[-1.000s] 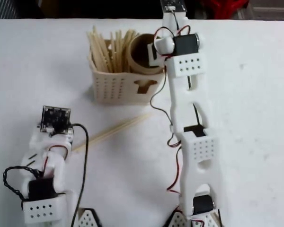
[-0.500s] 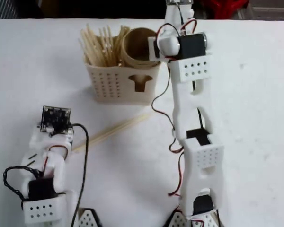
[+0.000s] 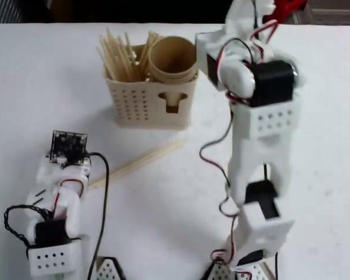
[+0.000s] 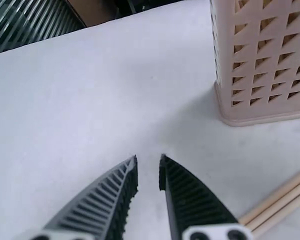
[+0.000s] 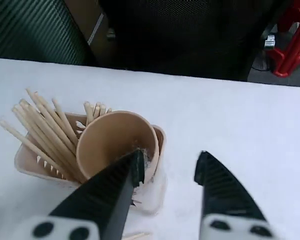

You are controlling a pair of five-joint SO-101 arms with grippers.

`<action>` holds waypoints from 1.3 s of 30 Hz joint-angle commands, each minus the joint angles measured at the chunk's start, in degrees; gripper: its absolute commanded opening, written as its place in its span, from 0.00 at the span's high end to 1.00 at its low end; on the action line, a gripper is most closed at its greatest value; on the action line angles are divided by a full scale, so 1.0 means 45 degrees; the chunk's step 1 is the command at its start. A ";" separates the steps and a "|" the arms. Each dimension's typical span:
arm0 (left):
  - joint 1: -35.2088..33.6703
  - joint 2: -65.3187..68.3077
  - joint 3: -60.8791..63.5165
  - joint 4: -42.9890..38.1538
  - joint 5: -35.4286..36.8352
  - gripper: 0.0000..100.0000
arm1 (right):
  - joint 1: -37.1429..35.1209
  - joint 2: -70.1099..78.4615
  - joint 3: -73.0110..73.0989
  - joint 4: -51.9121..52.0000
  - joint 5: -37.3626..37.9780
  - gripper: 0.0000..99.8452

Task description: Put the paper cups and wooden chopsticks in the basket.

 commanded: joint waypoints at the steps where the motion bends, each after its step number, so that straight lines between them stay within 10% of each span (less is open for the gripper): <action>1: 0.0244 -0.0068 -0.0098 -0.0352 0.0117 0.91 | -0.0029 -0.2354 0.2188 0.0029 0.0840 0.98; 8: 0.0420 -0.0029 -0.1211 0.0781 -0.0449 0.91 | 0.0850 -0.6867 0.9436 -0.0029 0.2481 0.98; 17: 0.4425 0.0147 -0.3927 0.5919 -0.3302 0.81 | 0.4093 -1.2161 2.0728 -0.3800 0.5919 0.98; 25: 0.4620 0.6183 -0.7150 0.7267 -0.4884 0.83 | 0.5773 -1.6518 2.8640 -0.7648 0.8068 0.98; 39: 0.4757 1.4857 -0.9201 0.3888 -0.4864 0.83 | 0.5949 -2.4059 3.4755 -0.7746 0.8127 0.98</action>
